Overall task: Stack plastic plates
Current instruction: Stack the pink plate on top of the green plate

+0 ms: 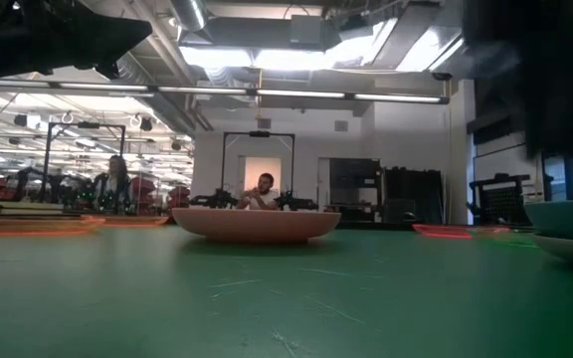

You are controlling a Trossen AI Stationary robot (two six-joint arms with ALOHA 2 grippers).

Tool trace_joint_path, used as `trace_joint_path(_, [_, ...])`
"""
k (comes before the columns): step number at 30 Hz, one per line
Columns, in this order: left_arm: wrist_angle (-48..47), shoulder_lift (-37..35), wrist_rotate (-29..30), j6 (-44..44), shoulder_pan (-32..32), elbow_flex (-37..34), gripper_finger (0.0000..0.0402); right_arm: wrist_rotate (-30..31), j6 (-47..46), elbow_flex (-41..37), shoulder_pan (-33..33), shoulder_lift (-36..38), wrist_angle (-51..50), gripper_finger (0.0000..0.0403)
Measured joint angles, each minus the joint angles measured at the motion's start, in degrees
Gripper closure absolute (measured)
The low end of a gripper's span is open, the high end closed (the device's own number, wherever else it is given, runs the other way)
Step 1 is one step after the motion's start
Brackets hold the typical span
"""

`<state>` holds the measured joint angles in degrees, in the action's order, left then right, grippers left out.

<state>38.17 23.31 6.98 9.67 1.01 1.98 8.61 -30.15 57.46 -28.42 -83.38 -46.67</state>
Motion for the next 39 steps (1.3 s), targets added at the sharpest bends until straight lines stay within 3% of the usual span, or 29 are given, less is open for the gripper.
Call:
trace_joint_path(4, [0.0, 0.0, 0.0, 0.0, 0.0, 0.0, 0.0398, 15.0, 9.7, 0.1, 0.5, 0.0, 10.7, 0.0267])
trace_joint_path(7, [0.0, 0.0, 0.0, 0.0, 0.0, 0.0, 0.0398, 19.1, 17.1, -1.8, 2.4, 0.0, 21.3, 0.0267])
trace_joint_path(14, [0.0, 0.0, 0.0, 0.0, 0.0, 0.0, 0.0398, 13.3, 31.8, -5.1, 9.4, -4.1, 40.7, 0.0267])
trace_joint_path(23, [0.0, 0.0, 0.0, 0.0, 0.0, 0.0, 0.0398, 0.5, 35.2, -5.1, 16.1, -17.2, 56.5, 0.0267])
trace_joint_path(34, [0.0, 0.0, 0.8, 0.0, 0.0, 0.0, 0.0398, -1.1, 35.9, -5.1, 18.9, -24.4, 59.5, 0.027])
trace_joint_path(39, [0.0, 0.0, 0.9, 0.0, 0.0, 0.0, 0.0398, -0.6, 38.1, -5.0, 18.8, -24.5, 59.1, 0.0305])
